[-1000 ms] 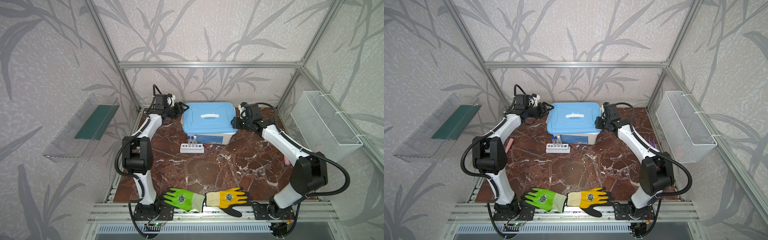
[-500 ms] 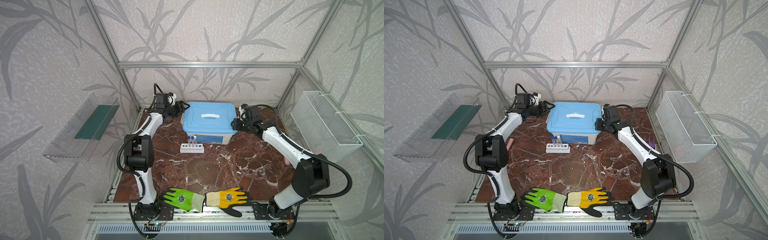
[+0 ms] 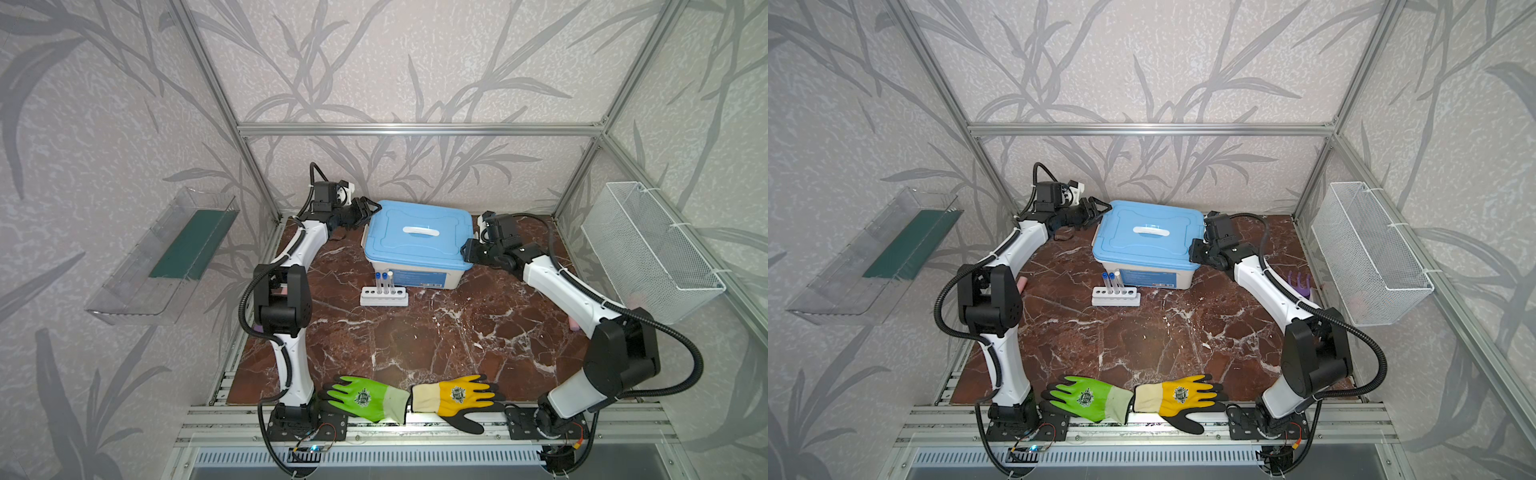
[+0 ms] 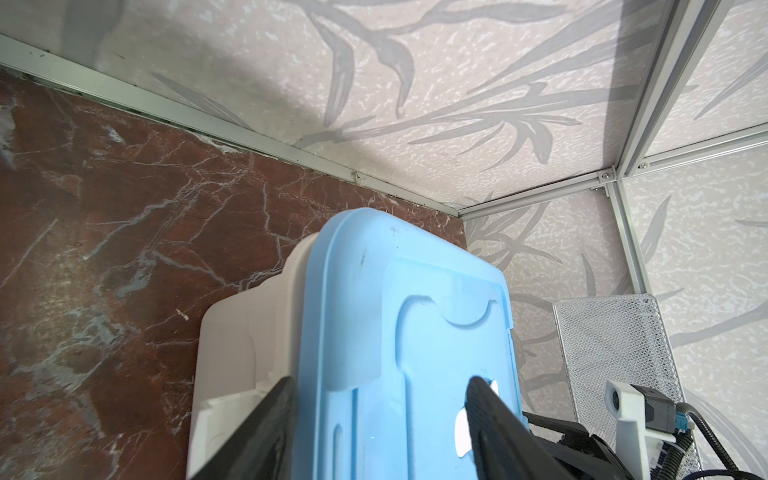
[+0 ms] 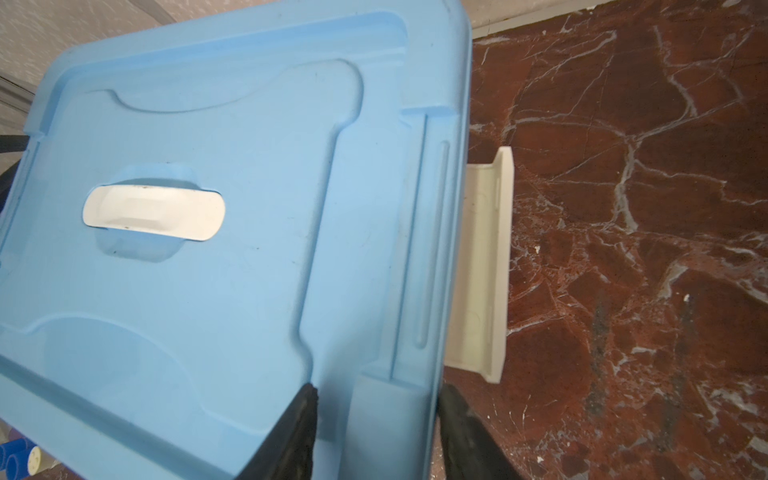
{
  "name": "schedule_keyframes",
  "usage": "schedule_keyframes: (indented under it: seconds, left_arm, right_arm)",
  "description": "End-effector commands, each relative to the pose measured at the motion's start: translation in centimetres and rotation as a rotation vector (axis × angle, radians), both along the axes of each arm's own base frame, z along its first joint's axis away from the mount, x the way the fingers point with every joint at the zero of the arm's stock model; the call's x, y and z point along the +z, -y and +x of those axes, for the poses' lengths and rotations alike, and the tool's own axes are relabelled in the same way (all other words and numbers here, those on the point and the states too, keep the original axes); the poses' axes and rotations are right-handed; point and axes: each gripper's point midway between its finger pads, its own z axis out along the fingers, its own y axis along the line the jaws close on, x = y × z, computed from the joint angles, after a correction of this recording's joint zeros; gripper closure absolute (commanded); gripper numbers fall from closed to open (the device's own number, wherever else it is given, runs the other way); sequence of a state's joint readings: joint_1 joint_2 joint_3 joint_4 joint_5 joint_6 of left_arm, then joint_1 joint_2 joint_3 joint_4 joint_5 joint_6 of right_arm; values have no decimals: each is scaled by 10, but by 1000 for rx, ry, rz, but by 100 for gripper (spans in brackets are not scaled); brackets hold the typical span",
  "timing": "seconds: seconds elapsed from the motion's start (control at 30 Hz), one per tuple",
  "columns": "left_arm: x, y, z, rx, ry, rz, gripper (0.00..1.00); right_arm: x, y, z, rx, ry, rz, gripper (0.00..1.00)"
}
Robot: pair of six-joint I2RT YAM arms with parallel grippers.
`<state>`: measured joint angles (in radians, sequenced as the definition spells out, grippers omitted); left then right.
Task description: Organize the chemistry lab equipment
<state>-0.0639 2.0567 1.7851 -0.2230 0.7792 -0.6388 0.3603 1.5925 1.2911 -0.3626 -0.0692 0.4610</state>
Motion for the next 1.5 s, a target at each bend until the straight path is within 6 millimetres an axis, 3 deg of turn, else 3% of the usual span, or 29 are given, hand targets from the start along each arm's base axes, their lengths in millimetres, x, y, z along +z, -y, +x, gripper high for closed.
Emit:
schedule_keyframes:
  seconds: [0.0, 0.53, 0.67, 0.8, 0.97, 1.13, 1.27, 1.47]
  left_arm:
    - [10, 6, 1, -28, 23, 1, 35]
    - [3, -7, -3, 10, 21, 109, 27]
    - [14, -10, 1, 18, 53, 107, 26]
    - [36, -13, 1, 25, 95, 117, 26]
    - [69, -11, -9, 15, 171, 105, 30]
    - [91, 6, -31, -9, 257, 191, 31]
    - [77, 26, -47, -58, 260, 366, 33]
    - [57, 78, -72, -177, 297, 527, 36]
  right_arm:
    - [15, -6, 3, 9, 43, 19, 52]
    - [17, -10, 8, 30, 49, 19, 49]
    - [22, -10, 9, 36, 61, 12, 48]
    - [35, -9, 10, 51, 91, -5, 33]
    - [54, 0, 11, 43, 135, -23, 22]
    - [57, 14, 10, 28, 166, 11, 1]
    - [45, 27, 12, 15, 159, 86, 1]
    - [21, 33, 20, 38, 117, 163, 1]
